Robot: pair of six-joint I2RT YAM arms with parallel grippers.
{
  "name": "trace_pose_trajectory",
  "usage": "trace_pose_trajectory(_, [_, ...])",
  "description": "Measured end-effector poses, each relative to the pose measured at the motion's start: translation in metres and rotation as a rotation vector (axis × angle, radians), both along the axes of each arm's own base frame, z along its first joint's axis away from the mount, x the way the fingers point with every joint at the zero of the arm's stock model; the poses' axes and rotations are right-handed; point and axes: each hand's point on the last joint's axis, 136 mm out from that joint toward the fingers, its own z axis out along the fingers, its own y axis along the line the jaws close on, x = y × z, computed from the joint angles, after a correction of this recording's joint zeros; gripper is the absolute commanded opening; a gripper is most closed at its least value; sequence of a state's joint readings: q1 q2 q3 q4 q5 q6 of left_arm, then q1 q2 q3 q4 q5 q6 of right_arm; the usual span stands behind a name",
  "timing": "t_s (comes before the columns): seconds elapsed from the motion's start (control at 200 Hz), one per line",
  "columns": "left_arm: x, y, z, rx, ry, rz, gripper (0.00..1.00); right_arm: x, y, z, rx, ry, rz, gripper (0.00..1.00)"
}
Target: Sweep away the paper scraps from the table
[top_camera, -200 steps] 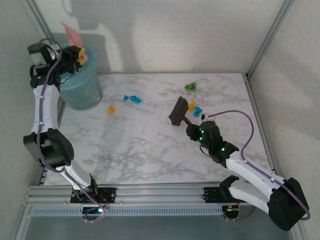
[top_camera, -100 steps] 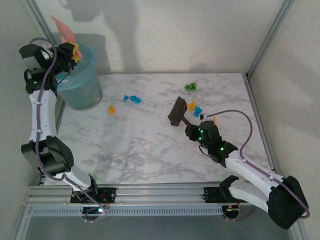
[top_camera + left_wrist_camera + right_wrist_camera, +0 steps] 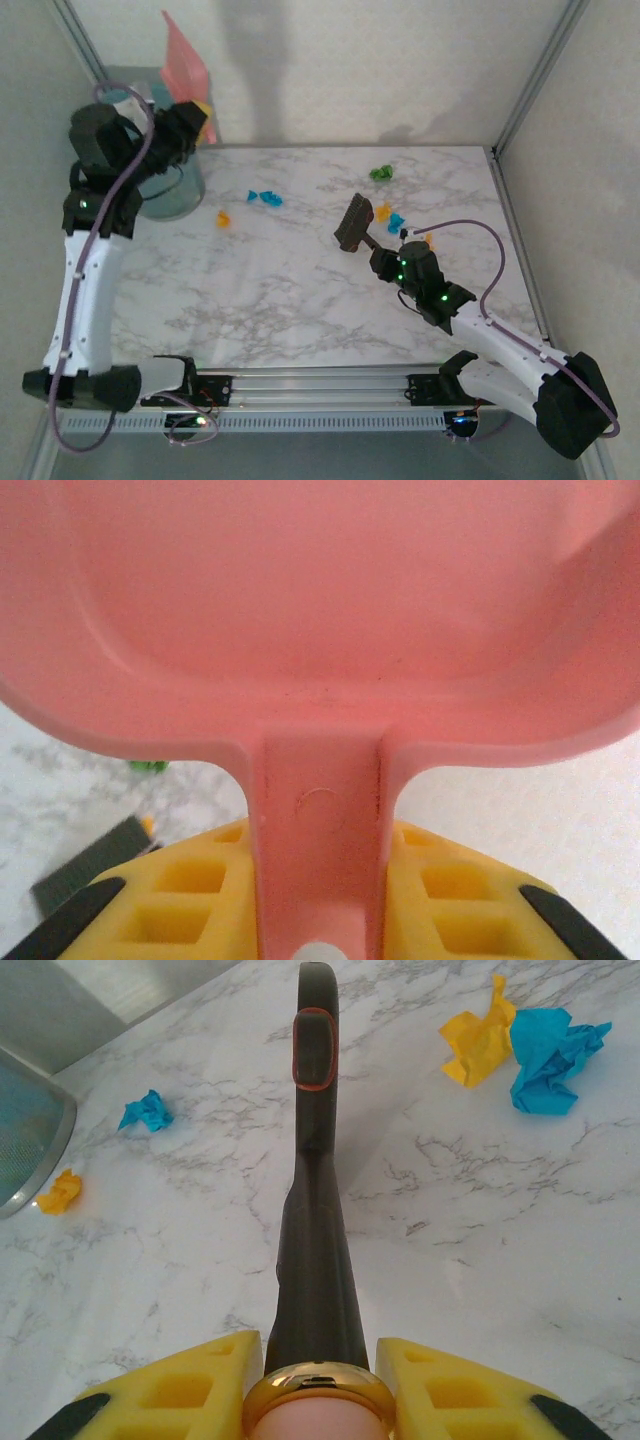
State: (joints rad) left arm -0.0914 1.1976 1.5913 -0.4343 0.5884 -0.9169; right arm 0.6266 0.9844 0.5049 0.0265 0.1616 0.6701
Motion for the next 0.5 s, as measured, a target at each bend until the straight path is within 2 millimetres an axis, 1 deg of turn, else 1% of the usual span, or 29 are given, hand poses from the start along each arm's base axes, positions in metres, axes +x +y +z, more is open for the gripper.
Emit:
trace_pose_trajectory(0.05, [-0.016, -0.009, -0.017, 0.038, 0.015, -0.007, 0.0, 0.0, 0.0, 0.001, 0.002, -0.002, -0.001, 0.0])
trace_pose_trajectory(0.105, [-0.033, -0.015, -0.044, 0.082, 0.052, -0.002, 0.0, 0.0, 0.0, 0.001, 0.003, -0.001, -0.003, 0.0])
trace_pose_trajectory(0.165, [-0.049, -0.021, -0.077, 0.131, 0.101, -0.001, 0.0, 0.0, 0.0, 0.001, 0.003, -0.001, -0.004, 0.0])
trace_pose_trajectory(0.25, [-0.071, -0.035, -0.129, 0.201, 0.184, -0.033, 0.0, 0.0, -0.001, 0.002, 0.003, -0.004, -0.006, 0.0])
trace_pose_trajectory(0.32, [-0.086, -0.046, -0.173, 0.277, 0.264, -0.057, 0.0, 0.0, -0.002, 0.004, 0.004, -0.012, -0.01, 0.0])
trace_pose_trajectory(0.411, [-0.103, -0.057, -0.221, 0.403, 0.358, -0.081, 0.0, -0.001, -0.004, 0.008, 0.008, -0.021, -0.015, 0.0])
trace_pose_trajectory(0.501, [-0.117, -0.063, -0.254, 0.518, 0.414, -0.087, 0.0, -0.003, -0.005, 0.011, 0.007, -0.023, -0.017, 0.0])
